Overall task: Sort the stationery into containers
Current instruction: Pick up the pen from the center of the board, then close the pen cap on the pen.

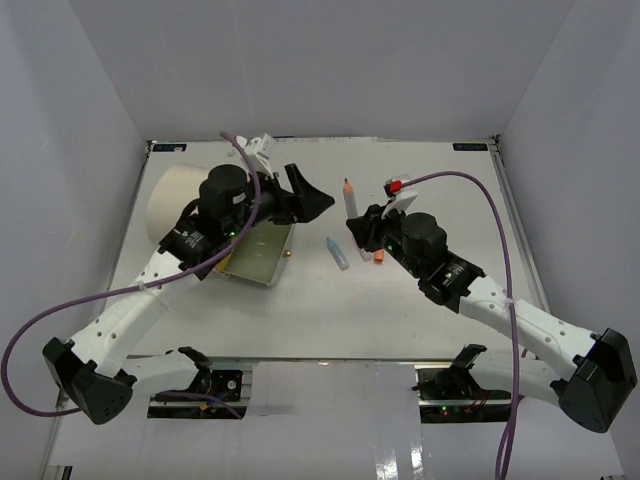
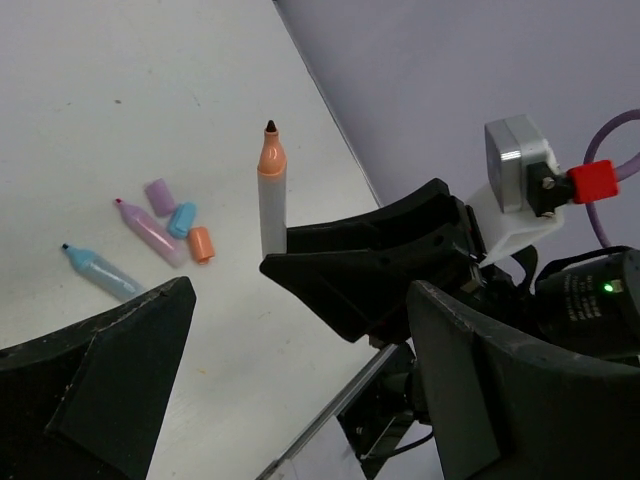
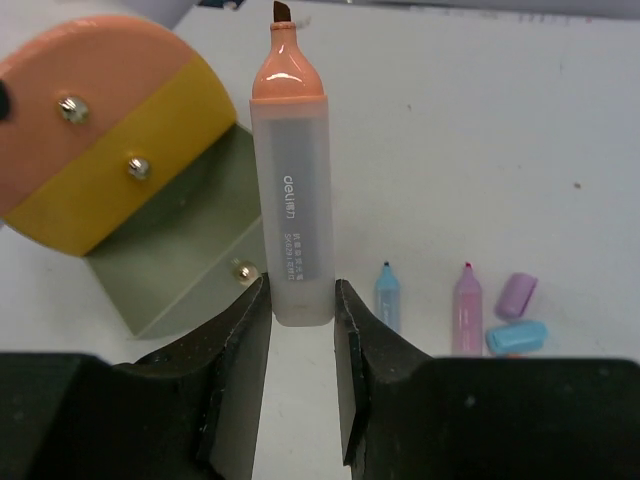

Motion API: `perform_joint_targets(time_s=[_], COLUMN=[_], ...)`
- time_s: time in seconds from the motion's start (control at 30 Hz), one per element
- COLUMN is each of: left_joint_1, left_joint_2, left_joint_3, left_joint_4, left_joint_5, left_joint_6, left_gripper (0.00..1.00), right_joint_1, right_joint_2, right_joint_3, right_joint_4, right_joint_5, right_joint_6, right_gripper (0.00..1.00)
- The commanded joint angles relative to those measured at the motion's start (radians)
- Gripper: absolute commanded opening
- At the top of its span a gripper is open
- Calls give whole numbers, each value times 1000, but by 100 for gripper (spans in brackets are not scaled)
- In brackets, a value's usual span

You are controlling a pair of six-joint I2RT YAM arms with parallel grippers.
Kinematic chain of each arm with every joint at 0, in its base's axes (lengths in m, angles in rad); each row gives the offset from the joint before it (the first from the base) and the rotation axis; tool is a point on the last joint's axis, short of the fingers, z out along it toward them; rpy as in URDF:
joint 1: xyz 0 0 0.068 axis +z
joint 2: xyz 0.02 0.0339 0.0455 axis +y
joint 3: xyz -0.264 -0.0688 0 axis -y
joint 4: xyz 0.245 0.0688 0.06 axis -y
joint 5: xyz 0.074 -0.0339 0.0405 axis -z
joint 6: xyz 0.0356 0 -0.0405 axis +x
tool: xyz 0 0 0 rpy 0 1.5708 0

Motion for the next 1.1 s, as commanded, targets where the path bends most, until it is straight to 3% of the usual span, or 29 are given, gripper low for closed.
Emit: perform_joint_targets(time_s=[0.0, 0.37, 0.83, 1.07], left_joint_1=[-83, -170, -177, -183], left_joint_2=[36, 124, 176, 198], left_joint_3=[-18, -133, -197, -222], left_joint_4=[178, 496, 624, 674], left_joint_5=[-155, -256, -243, -203], left_joint_6=[43, 105, 105, 105], left_gripper=[98, 94, 72, 67], right_joint_1=[26, 52, 57, 59], right_joint_2=[5, -20, -35, -38], right_joint_3=[59, 32, 2, -10], right_joint_4=[140, 191, 233, 251], right_joint_5=[52, 72, 37, 18], right_joint_6=[11, 42, 79, 96], right_gripper=[8, 8, 8, 8])
